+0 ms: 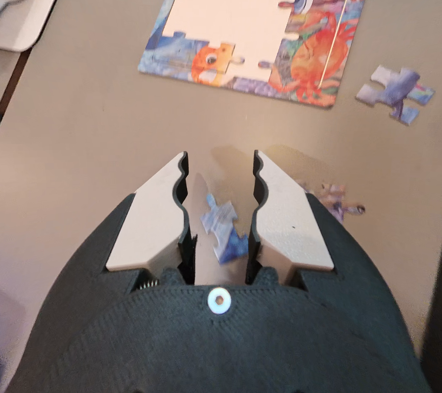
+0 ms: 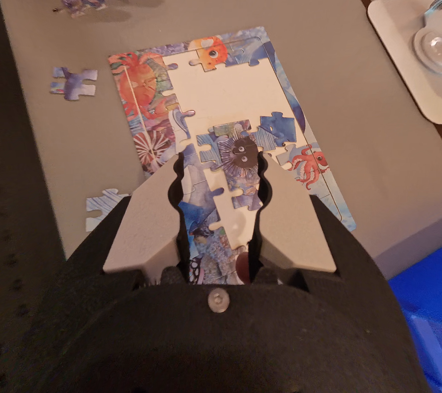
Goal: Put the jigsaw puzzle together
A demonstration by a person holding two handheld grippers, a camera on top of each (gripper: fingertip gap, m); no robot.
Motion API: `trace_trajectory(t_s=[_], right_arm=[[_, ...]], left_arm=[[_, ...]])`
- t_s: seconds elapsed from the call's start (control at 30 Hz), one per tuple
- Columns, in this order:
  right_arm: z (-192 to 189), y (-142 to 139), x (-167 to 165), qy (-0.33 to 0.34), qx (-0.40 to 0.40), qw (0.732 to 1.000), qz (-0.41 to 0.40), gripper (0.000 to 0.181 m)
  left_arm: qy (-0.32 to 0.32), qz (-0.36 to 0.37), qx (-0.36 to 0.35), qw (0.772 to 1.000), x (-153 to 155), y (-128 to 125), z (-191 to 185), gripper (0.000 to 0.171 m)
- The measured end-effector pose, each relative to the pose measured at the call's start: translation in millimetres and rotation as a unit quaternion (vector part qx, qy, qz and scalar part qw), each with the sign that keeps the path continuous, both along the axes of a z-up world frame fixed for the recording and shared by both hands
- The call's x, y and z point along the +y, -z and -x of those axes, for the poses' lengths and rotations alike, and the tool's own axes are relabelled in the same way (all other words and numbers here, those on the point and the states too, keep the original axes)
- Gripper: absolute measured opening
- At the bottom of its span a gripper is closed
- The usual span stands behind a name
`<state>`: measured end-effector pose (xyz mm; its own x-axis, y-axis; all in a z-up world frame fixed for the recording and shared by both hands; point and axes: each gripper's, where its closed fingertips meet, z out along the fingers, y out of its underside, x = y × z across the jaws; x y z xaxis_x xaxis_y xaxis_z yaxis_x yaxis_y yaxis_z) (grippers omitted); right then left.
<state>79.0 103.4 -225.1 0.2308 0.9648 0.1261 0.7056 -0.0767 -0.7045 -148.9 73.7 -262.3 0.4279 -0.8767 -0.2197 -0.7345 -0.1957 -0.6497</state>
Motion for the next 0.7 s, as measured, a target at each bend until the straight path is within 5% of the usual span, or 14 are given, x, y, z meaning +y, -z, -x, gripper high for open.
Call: trace_trajectory(t_s=[0.33,0.7], right_arm=[[-6.4,55.6,33.8,-0.017,-0.078,0.994,0.070,0.060],[-8.1,63.4,33.7,-0.025,-0.058,0.994,0.091,0.046]], left_arm=[[0.081,-0.008,-0.002,0.997,46.7,6.5,-77.5,0.058],[0.098,0.000,-0.008,0.995,53.1,15.7,-96.0,0.058]])
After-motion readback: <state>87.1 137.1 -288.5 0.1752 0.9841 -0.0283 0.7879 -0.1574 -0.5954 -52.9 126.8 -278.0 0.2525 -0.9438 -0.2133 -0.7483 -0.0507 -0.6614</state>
